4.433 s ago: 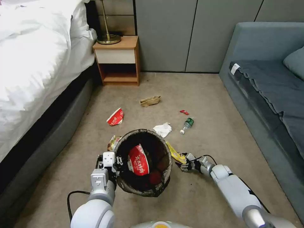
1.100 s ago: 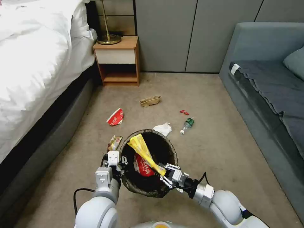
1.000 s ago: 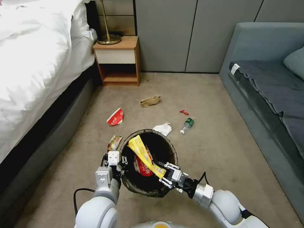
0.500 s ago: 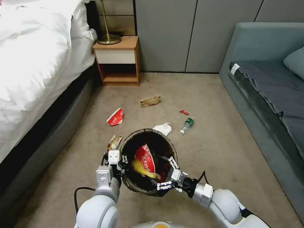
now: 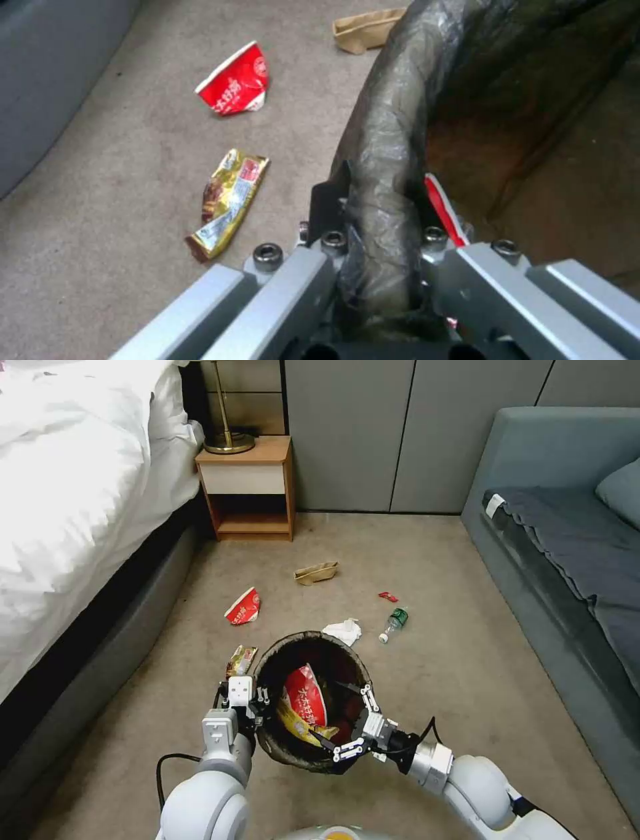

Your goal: Pick up the trash bin, then pick up the garbage from the floor and place it into the trash bin.

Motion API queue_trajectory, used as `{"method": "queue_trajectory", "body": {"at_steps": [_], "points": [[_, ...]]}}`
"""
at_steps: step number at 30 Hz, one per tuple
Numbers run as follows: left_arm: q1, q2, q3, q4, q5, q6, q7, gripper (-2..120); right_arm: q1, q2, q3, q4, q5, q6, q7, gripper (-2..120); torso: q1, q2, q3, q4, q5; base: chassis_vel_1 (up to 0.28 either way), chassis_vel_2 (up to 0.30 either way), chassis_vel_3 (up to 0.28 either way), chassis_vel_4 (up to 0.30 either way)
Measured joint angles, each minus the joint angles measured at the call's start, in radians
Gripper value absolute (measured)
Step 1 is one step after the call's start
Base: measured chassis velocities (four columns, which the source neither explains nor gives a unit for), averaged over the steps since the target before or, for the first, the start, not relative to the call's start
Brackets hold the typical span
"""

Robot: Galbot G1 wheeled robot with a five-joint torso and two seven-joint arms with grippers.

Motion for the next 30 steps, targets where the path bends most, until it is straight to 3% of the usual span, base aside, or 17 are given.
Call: {"method": "queue_trajectory", "body": {"at_steps": [7,10,12,14,15,18,21,30], "points": [[-0.004,0.004,-0.003,0.007,-0.001,0.000,0.000,0,-0.025,0.021,0.025,0.093,0.011,0.008,0.079,100,0.000,0.000,0.000,0.0000,-0.0001,0.000,0.000,0.000,0.000],[-0.010,0.003,-0.010,0.023,-0.005,0.000,0.001,0,-0.075,0.108,0.062,0.252,-0.022,-0.010,0.229,100,0.000,0.000,0.000,-0.0003,-0.0002,0.000,0.000,0.000,0.000],[-0.011,0.003,-0.012,0.025,-0.006,0.000,0.001,0,-0.086,0.124,0.070,0.272,-0.034,-0.016,0.252,100,0.000,0.000,0.000,0.0003,-0.0003,0.000,0.000,0.000,0.000],[-0.014,0.006,-0.020,0.029,-0.012,0.000,0.000,0,-0.144,0.196,0.098,0.338,-0.071,-0.031,0.345,100,0.000,0.000,0.000,-0.0001,-0.0003,0.000,0.000,0.000,0.000],[-0.014,0.006,-0.020,0.029,-0.012,0.000,0.000,0,-0.144,0.196,0.098,0.338,-0.071,-0.031,0.345,100,0.000,0.000,0.000,-0.0001,-0.0003,0.000,0.000,0.000,0.000],[-0.020,0.009,-0.030,0.029,-0.022,0.000,0.000,0,-0.269,0.287,0.140,0.373,-0.100,-0.007,0.487,100,0.000,0.000,0.000,-0.0003,-0.0002,0.000,0.000,0.000,0.000],[-0.022,0.009,-0.034,0.029,-0.027,0.000,-0.001,0,-0.321,0.314,0.155,0.371,-0.113,0.007,0.538,100,0.000,0.000,0.000,-0.0003,-0.0002,0.000,0.000,0.000,0.000],[-0.030,0.003,-0.037,0.025,-0.036,0.000,-0.005,0,-0.412,0.366,0.220,0.287,-0.150,0.114,0.605,100,0.000,0.000,0.000,0.0000,0.0000,0.000,0.000,0.000,0.000]]}}
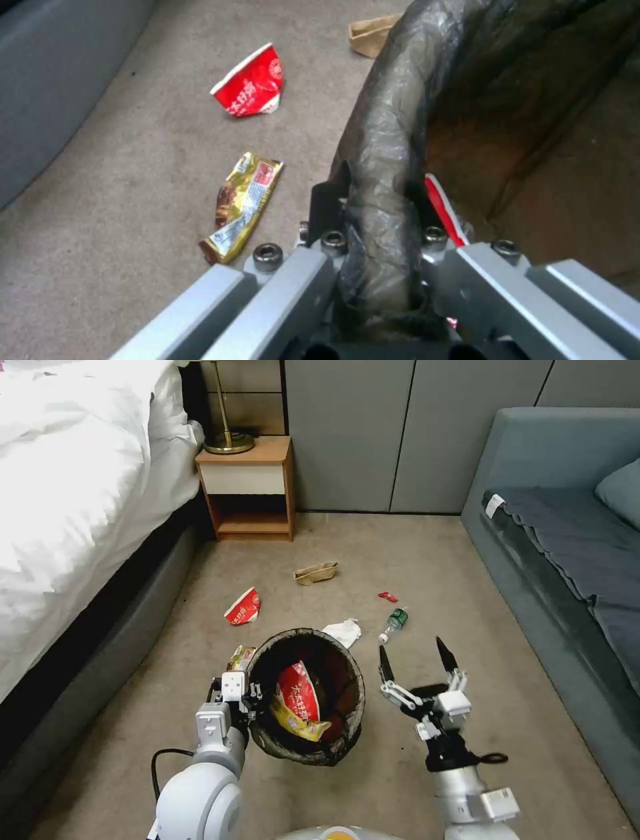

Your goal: Pick up the trash bin, then pick up the garbage from the floor and place it into the trash bin.

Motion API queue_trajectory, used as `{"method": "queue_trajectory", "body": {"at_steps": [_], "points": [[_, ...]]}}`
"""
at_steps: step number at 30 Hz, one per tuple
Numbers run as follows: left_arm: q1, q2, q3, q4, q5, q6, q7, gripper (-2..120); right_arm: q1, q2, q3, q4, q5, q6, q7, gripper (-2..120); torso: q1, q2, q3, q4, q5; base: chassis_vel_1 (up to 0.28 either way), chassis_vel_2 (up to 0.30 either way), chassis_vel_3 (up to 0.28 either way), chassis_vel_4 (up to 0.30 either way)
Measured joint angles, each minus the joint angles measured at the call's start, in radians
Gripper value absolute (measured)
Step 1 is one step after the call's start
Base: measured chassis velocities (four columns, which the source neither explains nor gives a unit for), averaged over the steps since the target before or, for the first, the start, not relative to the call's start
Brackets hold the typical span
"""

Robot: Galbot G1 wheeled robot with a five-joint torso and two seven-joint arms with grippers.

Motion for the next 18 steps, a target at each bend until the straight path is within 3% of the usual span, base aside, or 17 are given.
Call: {"method": "queue_trajectory", "body": {"at_steps": [11,18], "points": [[-0.001,0.000,-0.005,-0.005,-0.004,0.000,-0.003,0,-0.010,0.014,0.032,-0.067,-0.006,0.050,0.023,100,0.000,0.000,0.000,-0.0001,0.0000,0.000,0.000,0.000,0.000],[-0.002,-0.001,-0.002,-0.005,-0.004,0.000,-0.004,0,0.012,-0.002,0.066,-0.066,0.004,0.025,0.017,100,0.000,0.000,0.000,-0.0001,0.0001,0.000,0.000,0.000,0.000]]}}
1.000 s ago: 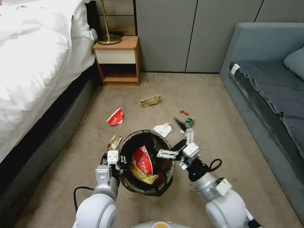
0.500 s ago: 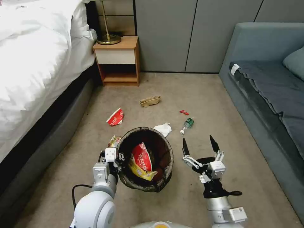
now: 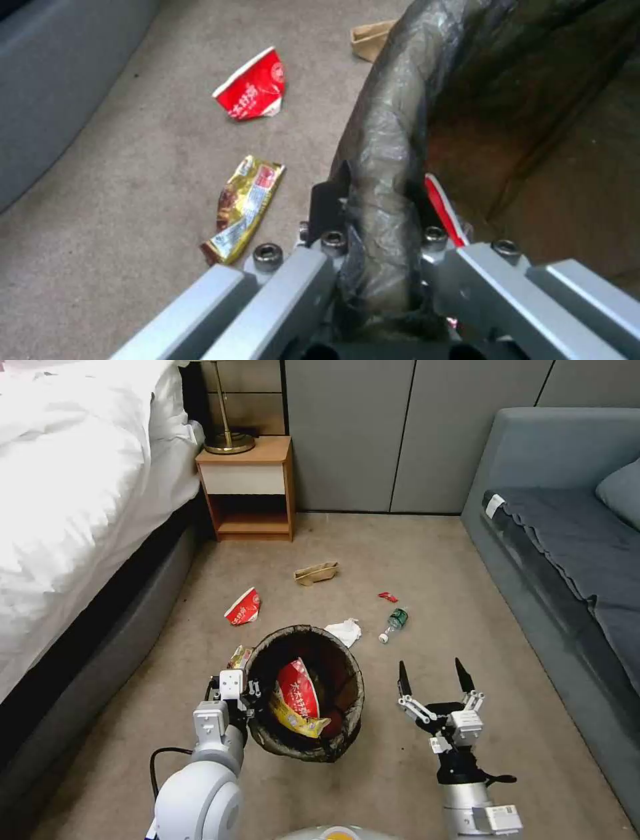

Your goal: Pick up the trash bin, then pick up the garbage from the floor and place it into the trash bin.

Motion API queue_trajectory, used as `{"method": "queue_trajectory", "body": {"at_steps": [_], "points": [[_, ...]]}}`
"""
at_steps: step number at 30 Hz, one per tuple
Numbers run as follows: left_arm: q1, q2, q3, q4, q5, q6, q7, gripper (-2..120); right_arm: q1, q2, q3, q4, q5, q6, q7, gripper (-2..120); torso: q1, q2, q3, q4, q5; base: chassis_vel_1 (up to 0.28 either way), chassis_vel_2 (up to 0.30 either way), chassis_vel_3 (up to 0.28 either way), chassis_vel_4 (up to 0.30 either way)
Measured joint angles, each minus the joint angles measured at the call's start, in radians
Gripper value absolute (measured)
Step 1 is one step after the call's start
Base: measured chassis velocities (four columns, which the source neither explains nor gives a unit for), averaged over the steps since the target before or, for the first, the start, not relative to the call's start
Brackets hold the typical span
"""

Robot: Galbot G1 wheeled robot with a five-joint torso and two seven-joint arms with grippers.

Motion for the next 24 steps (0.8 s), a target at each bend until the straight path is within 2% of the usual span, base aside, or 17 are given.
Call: {"method": "queue_trajectory", "body": {"at_steps": [14,19,24], "points": [[-0.003,0.009,-0.001,0.000,-0.004,0.001,-0.001,0,0.036,-0.017,0.023,-0.012,0.014,-0.028,-0.013,100,0.000,0.000,0.000,0.0001,0.0000,-0.002,0.003,0.005,-0.003],[-0.002,0.008,-0.001,-0.002,-0.004,0.002,-0.001,0,0.039,-0.016,0.020,-0.016,0.015,-0.030,-0.013,100,0.000,0.000,0.000,0.0001,-0.0001,-0.096,0.107,0.108,-0.106],[-0.001,0.005,-0.002,-0.003,-0.004,0.002,-0.001,0,0.036,-0.015,0.022,-0.019,0.018,-0.030,-0.013,100,0.000,0.000,0.000,-0.0001,-0.0001,-0.206,0.191,0.220,-0.214]]}}
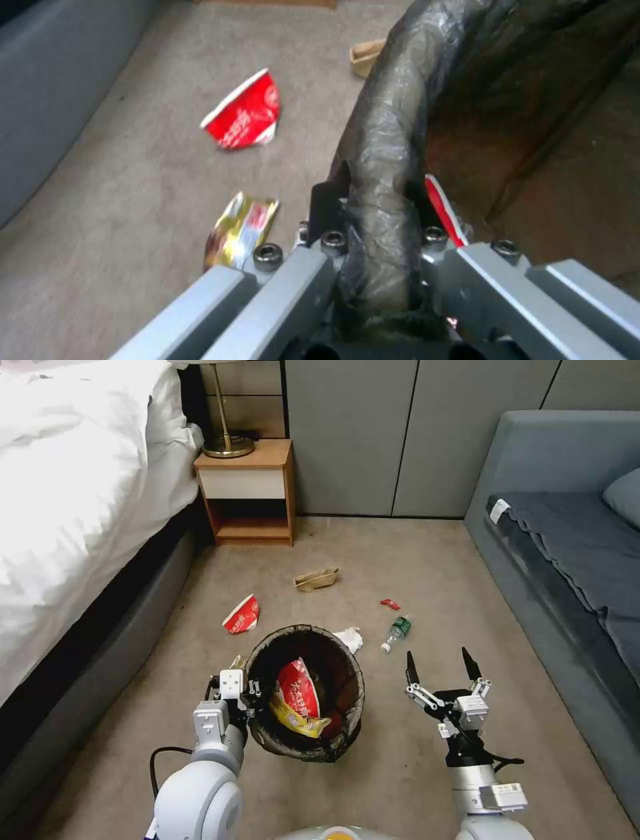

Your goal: Pick up the trash bin, then pick up the garbage from the floor and place it into the trash bin.

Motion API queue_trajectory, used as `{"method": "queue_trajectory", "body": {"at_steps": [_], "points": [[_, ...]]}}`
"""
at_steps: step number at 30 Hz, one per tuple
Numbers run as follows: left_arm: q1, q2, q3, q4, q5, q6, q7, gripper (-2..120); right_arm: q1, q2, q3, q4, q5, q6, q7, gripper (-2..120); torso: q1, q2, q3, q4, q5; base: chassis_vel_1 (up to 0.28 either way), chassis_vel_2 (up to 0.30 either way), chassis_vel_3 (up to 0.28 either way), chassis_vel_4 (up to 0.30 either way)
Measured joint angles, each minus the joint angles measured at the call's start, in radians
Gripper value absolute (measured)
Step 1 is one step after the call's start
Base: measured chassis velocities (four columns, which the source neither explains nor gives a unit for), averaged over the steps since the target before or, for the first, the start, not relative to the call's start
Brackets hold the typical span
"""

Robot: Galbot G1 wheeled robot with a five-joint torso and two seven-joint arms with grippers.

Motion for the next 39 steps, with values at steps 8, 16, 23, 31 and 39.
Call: {"method": "queue_trajectory", "body": {"at_steps": [8,16,23,31,39], "points": [[0.002,0.000,-0.002,-0.002,0.000,0.000,-0.002,0,0.003,-0.001,0.003,-0.004,0.000,0.001,-0.001,100,0.000,0.000,0.000,0.0003,0.0001,-0.239,0.256,0.240,-0.253],[0.002,-0.002,-0.001,-0.002,0.001,-0.001,-0.001,0,0.019,0.001,0.005,-0.017,0.000,0.027,-0.012,100,0.000,0.000,0.000,0.0002,0.0006,-0.233,0.242,0.238,-0.245],[0.000,-0.003,-0.001,-0.002,0.002,-0.002,-0.001,0,0.034,0.004,0.005,-0.025,0.001,0.048,-0.017,100,0.000,0.000,0.000,0.0002,-0.0001,-0.116,0.129,0.139,-0.116],[-0.001,-0.004,0.001,-0.001,0.002,-0.002,-0.001,0,0.054,0.000,-0.001,-0.024,-0.001,0.034,-0.019,100,0.000,0.000,0.000,0.0001,-0.0001,0.004,-0.005,-0.007,0.005],[0.000,-0.006,0.002,-0.001,0.002,-0.001,-0.001,0,0.151,-0.034,-0.049,0.009,0.015,-0.167,0.070,100,0.000,0.000,0.000,0.0002,-0.0001,0.000,0.000,0.000,0.000]]}}
